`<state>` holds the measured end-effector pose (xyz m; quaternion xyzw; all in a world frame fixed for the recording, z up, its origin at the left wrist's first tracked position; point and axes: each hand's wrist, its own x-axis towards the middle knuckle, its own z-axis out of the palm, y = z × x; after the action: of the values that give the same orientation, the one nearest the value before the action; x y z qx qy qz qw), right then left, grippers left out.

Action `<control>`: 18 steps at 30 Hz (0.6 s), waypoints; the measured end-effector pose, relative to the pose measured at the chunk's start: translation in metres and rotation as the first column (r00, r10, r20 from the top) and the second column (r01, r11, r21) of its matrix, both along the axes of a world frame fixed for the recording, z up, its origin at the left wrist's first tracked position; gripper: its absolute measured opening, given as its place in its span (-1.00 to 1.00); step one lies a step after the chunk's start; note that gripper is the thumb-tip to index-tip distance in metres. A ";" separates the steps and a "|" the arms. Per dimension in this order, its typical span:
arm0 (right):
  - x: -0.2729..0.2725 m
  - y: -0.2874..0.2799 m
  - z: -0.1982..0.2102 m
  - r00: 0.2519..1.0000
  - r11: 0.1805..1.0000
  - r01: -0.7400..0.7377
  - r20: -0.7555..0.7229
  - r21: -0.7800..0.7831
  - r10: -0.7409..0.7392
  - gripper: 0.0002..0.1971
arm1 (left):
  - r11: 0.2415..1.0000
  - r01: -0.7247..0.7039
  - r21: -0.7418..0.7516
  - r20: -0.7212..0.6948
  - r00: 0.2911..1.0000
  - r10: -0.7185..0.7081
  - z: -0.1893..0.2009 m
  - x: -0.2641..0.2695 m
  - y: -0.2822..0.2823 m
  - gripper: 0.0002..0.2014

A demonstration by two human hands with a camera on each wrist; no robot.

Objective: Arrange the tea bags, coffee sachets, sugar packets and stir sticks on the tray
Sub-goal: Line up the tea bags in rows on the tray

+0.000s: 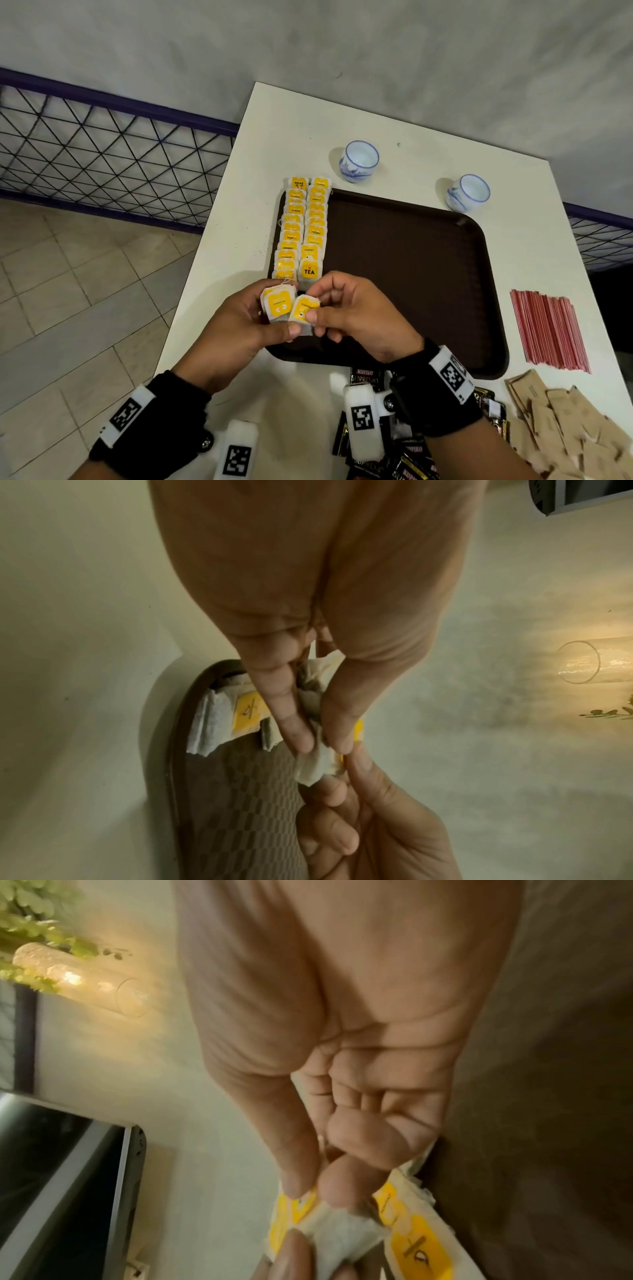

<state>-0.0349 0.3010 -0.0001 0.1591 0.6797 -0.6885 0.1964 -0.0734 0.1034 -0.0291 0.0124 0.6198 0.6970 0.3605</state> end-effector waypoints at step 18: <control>-0.012 0.023 -0.002 0.983 0.974 0.182 -0.010 0.134 -0.182 -0.93 | 0.997 -0.057 -0.053 0.068 0.996 0.060 0.002 -0.001 -0.008 -0.60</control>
<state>-0.0465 0.3240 -0.0017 0.2344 0.7069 -0.6560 0.1223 -0.0746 0.0955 -0.0273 -0.0391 0.6245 0.6912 0.3615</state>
